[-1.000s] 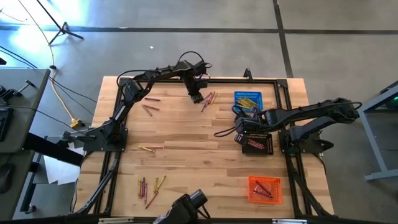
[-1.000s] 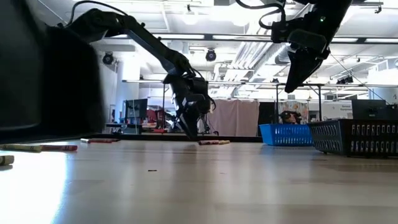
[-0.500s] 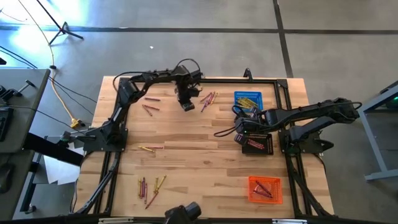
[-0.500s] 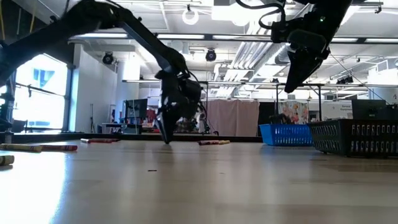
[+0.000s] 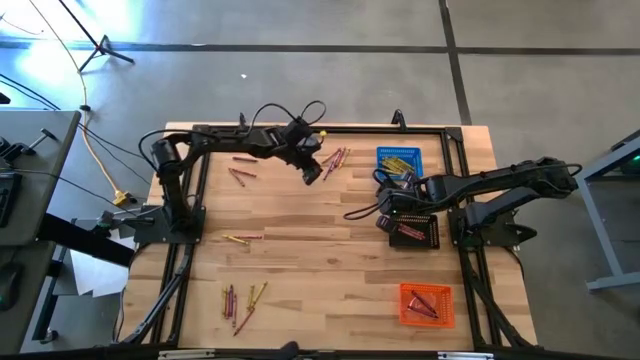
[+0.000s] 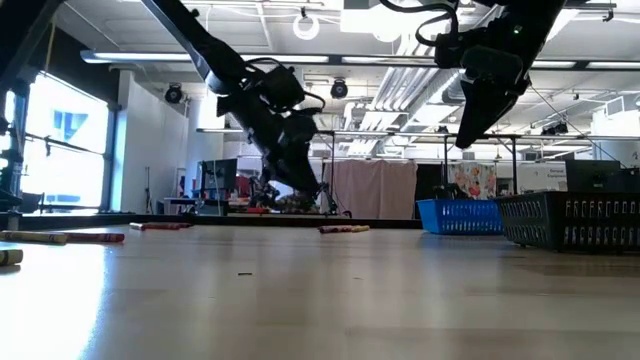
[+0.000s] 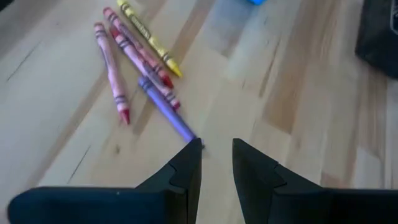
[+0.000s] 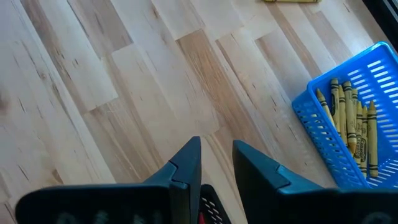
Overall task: Sort crayons
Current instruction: Put the violet crayon into the orange bin
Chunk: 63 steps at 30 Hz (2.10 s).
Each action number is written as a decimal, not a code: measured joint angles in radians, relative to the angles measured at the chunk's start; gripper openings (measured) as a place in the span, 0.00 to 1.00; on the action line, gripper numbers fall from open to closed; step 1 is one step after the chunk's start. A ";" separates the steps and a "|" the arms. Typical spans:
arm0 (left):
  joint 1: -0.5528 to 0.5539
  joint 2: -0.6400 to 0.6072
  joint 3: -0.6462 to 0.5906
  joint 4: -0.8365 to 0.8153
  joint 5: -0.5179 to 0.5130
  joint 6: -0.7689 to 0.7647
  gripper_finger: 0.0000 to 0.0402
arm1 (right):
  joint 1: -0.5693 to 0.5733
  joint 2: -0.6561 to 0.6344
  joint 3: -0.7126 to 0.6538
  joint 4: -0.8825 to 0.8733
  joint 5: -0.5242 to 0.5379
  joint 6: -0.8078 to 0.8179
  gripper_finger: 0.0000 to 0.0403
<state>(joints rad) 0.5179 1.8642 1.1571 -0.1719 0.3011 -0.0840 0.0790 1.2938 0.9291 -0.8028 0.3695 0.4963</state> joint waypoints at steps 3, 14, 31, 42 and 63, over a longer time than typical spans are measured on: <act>-0.018 0.029 0.014 0.052 -0.029 -0.026 0.19 | 0.000 0.000 0.000 0.000 0.000 0.000 0.19; -0.027 0.180 0.125 0.040 -0.105 -0.072 0.19 | 0.000 0.000 0.000 0.014 0.000 0.000 0.19; -0.092 0.204 0.177 -0.095 -0.199 -0.166 0.19 | 0.000 0.000 0.000 0.016 0.000 0.000 0.19; -0.100 0.338 0.398 -0.345 -0.244 -0.219 0.19 | 0.000 0.000 0.000 0.018 0.000 0.000 0.19; -0.119 0.331 0.417 -0.395 -0.289 -0.188 0.02 | 0.000 0.000 0.000 0.019 0.000 0.000 0.19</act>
<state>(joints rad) 0.3991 2.1951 1.5737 -0.5665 0.0117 -0.2724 0.0790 1.2934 0.9291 -0.7837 0.3697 0.4964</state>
